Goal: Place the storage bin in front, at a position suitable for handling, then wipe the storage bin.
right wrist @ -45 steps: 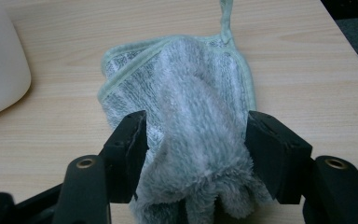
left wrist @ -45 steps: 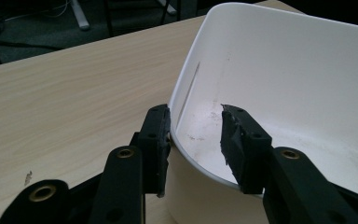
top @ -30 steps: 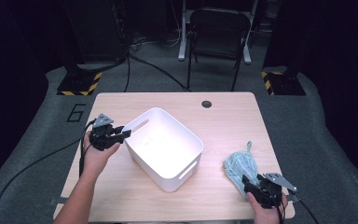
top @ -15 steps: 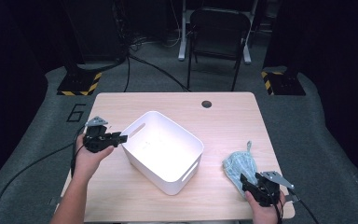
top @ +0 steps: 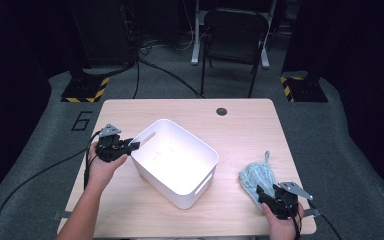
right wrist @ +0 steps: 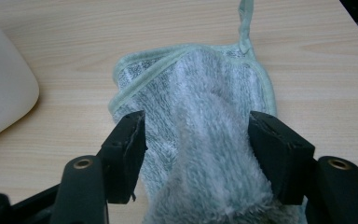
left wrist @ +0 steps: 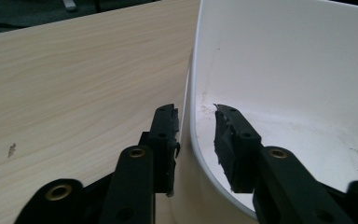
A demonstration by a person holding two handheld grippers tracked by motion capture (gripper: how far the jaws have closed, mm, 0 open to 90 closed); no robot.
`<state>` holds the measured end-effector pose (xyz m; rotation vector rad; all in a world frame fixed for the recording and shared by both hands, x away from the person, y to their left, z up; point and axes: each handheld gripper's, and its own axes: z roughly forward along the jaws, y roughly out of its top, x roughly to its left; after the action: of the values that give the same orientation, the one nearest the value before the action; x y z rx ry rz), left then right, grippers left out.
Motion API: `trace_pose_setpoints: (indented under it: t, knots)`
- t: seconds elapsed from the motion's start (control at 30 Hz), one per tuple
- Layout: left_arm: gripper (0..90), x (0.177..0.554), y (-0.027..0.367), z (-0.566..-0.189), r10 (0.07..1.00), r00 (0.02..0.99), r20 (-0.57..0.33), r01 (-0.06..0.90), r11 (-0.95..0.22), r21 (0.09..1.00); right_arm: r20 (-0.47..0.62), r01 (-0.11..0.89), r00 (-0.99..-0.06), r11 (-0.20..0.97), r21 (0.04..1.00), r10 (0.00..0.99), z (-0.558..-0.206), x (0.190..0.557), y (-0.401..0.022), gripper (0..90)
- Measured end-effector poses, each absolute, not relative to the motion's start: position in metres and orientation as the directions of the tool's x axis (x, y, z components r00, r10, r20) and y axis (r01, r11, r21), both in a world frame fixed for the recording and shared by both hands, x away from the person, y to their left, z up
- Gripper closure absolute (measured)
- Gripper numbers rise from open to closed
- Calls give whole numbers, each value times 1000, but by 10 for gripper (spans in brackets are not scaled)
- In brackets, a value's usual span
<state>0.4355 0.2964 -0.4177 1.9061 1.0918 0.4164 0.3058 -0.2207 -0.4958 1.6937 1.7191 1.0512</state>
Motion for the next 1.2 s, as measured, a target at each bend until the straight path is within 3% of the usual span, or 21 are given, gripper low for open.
trace_pose_setpoints:
  t: [0.4, 0.73, 1.2]
  knots:
    - [845, 420, 290, -414, 889, 443, -116, 565, -177, 806, 183, 587, -105, -88, 804, 977, -496, 309, -221, 377]
    - [847, 413, 290, -415, 903, 415, -107, 564, -163, 809, 192, 588, -105, -94, 804, 976, -494, 313, -222, 377]
    - [827, 421, 288, -418, 884, 464, -64, 540, -224, 812, 143, 605, -143, -28, 795, 979, -497, 332, -226, 357]
